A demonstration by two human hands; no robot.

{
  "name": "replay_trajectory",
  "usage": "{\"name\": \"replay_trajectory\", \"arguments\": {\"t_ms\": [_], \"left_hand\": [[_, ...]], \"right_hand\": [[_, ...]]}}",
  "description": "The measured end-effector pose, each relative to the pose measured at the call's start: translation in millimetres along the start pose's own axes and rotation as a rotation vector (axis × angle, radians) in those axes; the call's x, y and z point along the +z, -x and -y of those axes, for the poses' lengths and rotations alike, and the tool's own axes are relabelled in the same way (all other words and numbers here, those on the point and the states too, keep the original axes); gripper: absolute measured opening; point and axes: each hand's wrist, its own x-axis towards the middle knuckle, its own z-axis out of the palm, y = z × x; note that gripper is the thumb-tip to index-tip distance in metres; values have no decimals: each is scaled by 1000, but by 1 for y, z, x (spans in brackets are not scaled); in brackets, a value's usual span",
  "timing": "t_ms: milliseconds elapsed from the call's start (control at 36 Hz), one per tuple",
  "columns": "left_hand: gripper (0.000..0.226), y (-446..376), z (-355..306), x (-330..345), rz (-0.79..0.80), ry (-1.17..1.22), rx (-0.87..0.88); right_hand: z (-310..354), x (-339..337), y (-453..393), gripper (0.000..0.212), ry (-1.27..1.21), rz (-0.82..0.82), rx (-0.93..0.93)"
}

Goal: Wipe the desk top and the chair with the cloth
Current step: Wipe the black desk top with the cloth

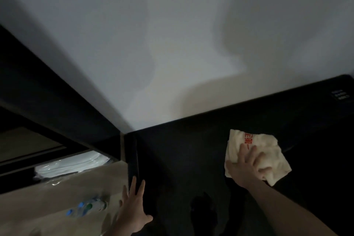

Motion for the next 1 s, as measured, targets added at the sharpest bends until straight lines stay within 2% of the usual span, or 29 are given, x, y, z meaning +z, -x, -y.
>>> {"name": "replay_trajectory", "arguments": {"t_ms": [167,278,389,500,583,694,1000], "left_hand": [[129,2,49,-3,36,-28,123],[127,2,64,-10,49,-92,226],[126,-3,63,-24,28,-163,281],[130,-16,55,-30,-1,-210,305],[135,-23,51,-25,-17,-234,300],[138,-30,51,-22,-23,-261,300],[135,-40,56,-22,-40,-302,350]], "right_hand": [[35,72,65,94,-19,37,-61],[45,92,91,96,-58,61,-59],[40,85,97,95,-88,38,-57],[43,62,89,98,-168,-207,131],[41,51,79,100,-120,-199,133],[36,58,53,104,-152,-105,110],[62,52,37,104,-184,-145,160]]}}
